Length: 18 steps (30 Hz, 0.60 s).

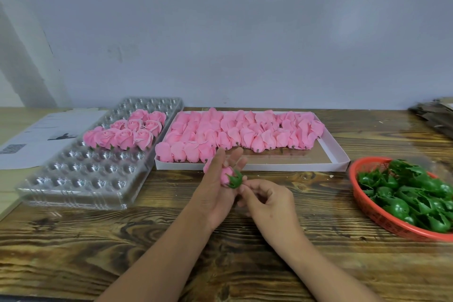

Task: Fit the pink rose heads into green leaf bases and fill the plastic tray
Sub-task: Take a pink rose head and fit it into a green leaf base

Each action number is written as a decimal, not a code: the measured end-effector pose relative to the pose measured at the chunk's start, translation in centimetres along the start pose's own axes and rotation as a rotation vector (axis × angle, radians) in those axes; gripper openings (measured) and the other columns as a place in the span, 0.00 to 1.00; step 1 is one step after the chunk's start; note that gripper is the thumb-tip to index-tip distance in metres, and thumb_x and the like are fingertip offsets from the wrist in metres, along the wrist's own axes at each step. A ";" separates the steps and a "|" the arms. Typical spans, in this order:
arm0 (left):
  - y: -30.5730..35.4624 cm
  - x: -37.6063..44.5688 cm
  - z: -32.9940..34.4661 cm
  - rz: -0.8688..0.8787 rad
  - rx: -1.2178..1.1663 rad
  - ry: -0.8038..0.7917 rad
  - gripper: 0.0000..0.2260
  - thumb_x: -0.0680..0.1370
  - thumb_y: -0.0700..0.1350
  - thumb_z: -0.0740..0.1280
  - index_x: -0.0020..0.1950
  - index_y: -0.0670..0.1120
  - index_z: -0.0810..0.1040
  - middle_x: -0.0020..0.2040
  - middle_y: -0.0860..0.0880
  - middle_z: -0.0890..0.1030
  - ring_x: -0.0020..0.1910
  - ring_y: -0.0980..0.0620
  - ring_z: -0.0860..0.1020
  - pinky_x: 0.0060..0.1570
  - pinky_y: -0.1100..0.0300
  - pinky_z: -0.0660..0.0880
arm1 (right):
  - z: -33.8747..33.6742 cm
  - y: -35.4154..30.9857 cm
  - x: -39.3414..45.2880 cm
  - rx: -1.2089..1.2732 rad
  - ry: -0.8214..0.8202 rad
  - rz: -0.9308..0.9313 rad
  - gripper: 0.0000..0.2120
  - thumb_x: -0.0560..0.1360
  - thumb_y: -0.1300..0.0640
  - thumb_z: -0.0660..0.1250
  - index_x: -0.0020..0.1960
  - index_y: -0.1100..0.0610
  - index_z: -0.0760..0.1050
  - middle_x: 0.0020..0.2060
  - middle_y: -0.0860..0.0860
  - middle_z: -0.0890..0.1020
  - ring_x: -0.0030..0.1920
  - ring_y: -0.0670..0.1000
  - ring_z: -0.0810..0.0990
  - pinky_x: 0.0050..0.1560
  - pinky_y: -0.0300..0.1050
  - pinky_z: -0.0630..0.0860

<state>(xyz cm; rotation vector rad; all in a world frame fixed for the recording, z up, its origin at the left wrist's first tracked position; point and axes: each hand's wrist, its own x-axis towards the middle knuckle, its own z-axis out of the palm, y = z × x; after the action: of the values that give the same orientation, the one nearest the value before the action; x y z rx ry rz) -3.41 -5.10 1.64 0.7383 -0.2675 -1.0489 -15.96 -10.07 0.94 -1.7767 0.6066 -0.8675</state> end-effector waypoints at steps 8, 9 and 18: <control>-0.1 -0.1 0.2 0.021 0.092 -0.017 0.21 0.75 0.57 0.69 0.63 0.46 0.77 0.57 0.51 0.86 0.58 0.56 0.83 0.63 0.54 0.72 | -0.1 0.0 -0.1 -0.037 -0.002 0.007 0.12 0.77 0.61 0.69 0.42 0.46 0.83 0.33 0.49 0.85 0.36 0.52 0.84 0.41 0.57 0.82; -0.1 -0.2 0.2 0.028 0.110 -0.017 0.21 0.75 0.57 0.69 0.63 0.46 0.77 0.57 0.51 0.86 0.59 0.56 0.83 0.63 0.54 0.72 | -0.1 -0.1 -0.1 -0.013 -0.004 0.029 0.12 0.77 0.61 0.69 0.42 0.46 0.83 0.33 0.50 0.85 0.36 0.52 0.84 0.41 0.56 0.82; 0.1 -1.2 0.7 0.120 0.487 -0.064 0.23 0.72 0.71 0.69 0.59 0.60 0.85 0.66 0.58 0.81 0.68 0.64 0.75 0.66 0.59 0.66 | -0.7 -1.5 0.1 0.399 -0.111 0.292 0.09 0.78 0.55 0.68 0.44 0.56 0.86 0.40 0.58 0.87 0.37 0.53 0.86 0.36 0.39 0.82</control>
<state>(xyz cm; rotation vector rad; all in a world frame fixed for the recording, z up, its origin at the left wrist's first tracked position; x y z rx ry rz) -4.31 -4.33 2.37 1.1104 -0.6290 -0.9015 -16.46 -10.00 2.51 -1.3267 0.5587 -0.6323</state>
